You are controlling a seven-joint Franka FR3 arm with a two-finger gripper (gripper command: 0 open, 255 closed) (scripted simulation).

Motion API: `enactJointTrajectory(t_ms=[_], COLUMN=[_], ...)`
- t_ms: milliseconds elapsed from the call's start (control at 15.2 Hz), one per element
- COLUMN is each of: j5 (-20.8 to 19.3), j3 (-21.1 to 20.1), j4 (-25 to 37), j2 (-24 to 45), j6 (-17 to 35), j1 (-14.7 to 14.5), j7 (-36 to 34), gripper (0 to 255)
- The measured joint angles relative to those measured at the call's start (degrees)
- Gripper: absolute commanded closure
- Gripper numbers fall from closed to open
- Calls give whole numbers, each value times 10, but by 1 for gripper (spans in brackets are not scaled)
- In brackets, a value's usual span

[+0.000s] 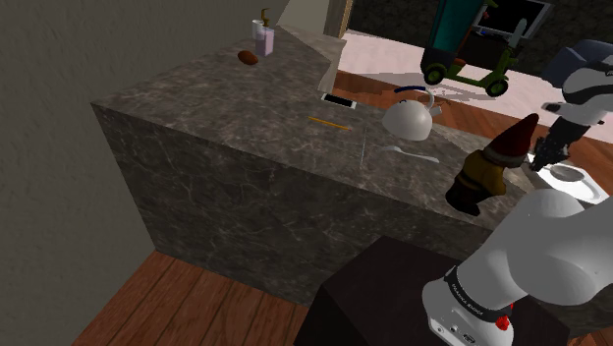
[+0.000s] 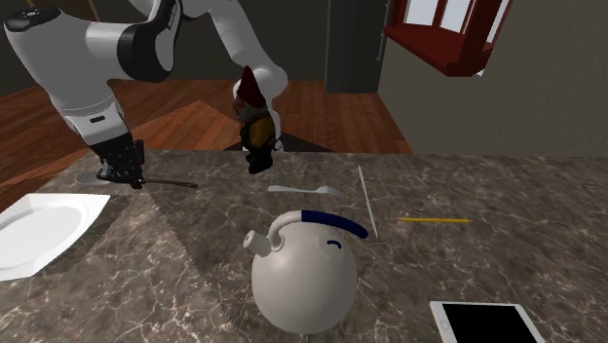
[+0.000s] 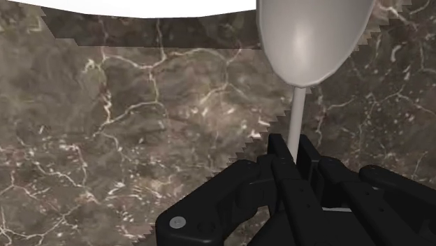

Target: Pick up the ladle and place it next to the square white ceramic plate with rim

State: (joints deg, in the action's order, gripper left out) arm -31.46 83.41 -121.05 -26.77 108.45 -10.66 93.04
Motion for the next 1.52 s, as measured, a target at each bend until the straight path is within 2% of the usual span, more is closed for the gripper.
enactJointTrajectory(t_ms=[594, 990, 1056, 1452, 1518], j5=[-24, -28, -27, -28, -23], j3=[78, 85, 85, 87, 76], j4=[-35, -36, -35, -37, -34], j2=[-3, -3, -3, -4, -2], j6=[63, 69, 68, 68, 61], j1=[-56, -62, -63, -63, -55], j7=[-16, -17, -17, -17, -15], gripper=[255, 255, 0, 0, 0])
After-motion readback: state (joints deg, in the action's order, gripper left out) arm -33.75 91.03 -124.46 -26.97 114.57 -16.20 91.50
